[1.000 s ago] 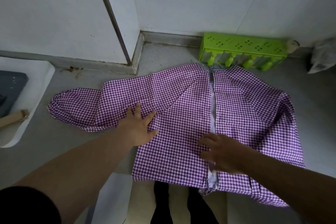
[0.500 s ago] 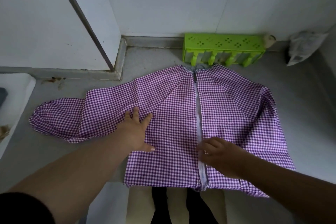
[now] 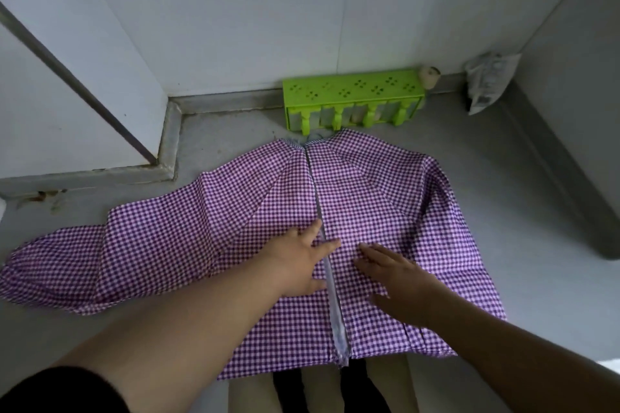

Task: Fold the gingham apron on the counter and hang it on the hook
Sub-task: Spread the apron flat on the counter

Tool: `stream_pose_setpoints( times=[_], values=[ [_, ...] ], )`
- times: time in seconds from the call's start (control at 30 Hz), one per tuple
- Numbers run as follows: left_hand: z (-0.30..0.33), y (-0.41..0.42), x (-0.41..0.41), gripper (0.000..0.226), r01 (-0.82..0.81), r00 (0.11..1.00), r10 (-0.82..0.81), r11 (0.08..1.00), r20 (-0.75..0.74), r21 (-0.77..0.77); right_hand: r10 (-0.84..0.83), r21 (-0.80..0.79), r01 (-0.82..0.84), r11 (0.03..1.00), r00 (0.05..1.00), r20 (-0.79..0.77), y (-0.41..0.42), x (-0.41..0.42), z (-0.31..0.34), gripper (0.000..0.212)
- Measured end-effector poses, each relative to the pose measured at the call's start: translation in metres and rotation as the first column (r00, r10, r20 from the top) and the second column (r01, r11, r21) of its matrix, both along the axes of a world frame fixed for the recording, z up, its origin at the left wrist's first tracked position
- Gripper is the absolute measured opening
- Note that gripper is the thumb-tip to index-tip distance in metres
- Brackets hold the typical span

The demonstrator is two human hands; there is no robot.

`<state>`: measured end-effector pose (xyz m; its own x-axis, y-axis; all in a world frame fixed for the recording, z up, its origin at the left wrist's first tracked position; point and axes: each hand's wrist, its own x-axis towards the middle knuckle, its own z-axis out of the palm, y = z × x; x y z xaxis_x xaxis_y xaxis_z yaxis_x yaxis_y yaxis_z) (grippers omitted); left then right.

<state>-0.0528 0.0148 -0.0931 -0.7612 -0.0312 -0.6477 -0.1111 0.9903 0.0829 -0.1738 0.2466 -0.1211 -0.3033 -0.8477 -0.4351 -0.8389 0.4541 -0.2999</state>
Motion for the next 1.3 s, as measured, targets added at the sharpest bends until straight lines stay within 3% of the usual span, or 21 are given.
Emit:
stream_pose_setpoints(
  times=[0.1,0.17,0.27,0.33,0.4,0.5,0.6,0.7,0.8,0.9,1.03,1.17,1.3],
  values=[
    [0.002,0.018,-0.020,0.084,0.040,0.997,-0.031,0.989,0.065,-0.140,-0.297,-0.220,0.270,0.937,0.949,-0.103,0.014,-0.024,0.015,0.041],
    [0.006,0.024,-0.032,0.078,0.029,0.995,-0.013,0.987,0.097,-0.161,-0.602,-0.278,0.556,0.783,0.790,-0.115,0.027,-0.040,0.026,0.049],
    [0.010,0.029,-0.047,0.080,-0.038,0.993,0.054,0.987,0.102,-0.155,-0.867,-0.168,0.855,0.492,0.498,-0.005,0.051,-0.064,0.025,0.070],
    [0.011,0.033,-0.055,0.088,-0.058,0.992,0.078,0.981,0.099,-0.184,-0.917,-0.019,0.919,0.394,0.394,0.069,0.062,-0.076,0.017,0.080],
    [0.009,0.040,-0.063,0.098,-0.052,0.990,0.081,0.971,0.116,-0.235,-0.907,0.077,0.906,0.416,0.409,0.097,0.068,-0.081,0.012,0.080],
    [0.005,0.051,-0.073,0.104,-0.006,0.994,0.041,0.948,0.105,-0.318,-0.877,0.146,0.867,0.477,0.457,0.149,0.073,-0.086,0.013,0.061],
    [0.004,0.055,-0.079,0.094,0.114,0.993,-0.113,0.929,0.022,-0.352,-0.819,0.211,0.791,0.574,0.554,0.148,0.074,-0.088,0.012,0.052],
    [0.004,0.059,-0.090,0.087,0.232,0.962,-0.268,0.896,-0.045,-0.377,-0.802,0.218,0.772,0.596,0.563,0.200,0.075,-0.087,0.014,0.049],
    [0.004,0.063,-0.101,0.081,0.202,0.973,-0.226,0.929,-0.042,-0.309,-0.782,0.197,0.761,0.619,0.573,0.246,0.077,-0.089,0.019,0.051],
    [0.005,0.070,-0.114,0.090,0.119,0.992,-0.123,0.968,-0.002,-0.219,-0.761,0.185,0.742,0.645,0.602,0.242,0.078,-0.089,0.029,0.048],
    [0.009,0.077,-0.132,0.081,0.105,0.995,-0.101,0.967,0.028,-0.234,-0.676,0.117,0.666,0.737,0.717,0.170,0.077,-0.095,0.052,0.034],
    [0.006,0.087,-0.149,0.068,0.155,0.983,-0.169,0.972,-0.071,-0.179,-0.547,-0.012,0.552,0.834,0.829,0.119,0.073,-0.104,0.093,0.035],
    [-0.009,0.097,-0.169,0.089,0.076,0.994,-0.083,0.993,-0.077,-0.092,-0.332,-0.246,0.295,0.923,0.935,-0.125,0.073,-0.111,0.133,0.033]
  ],
)
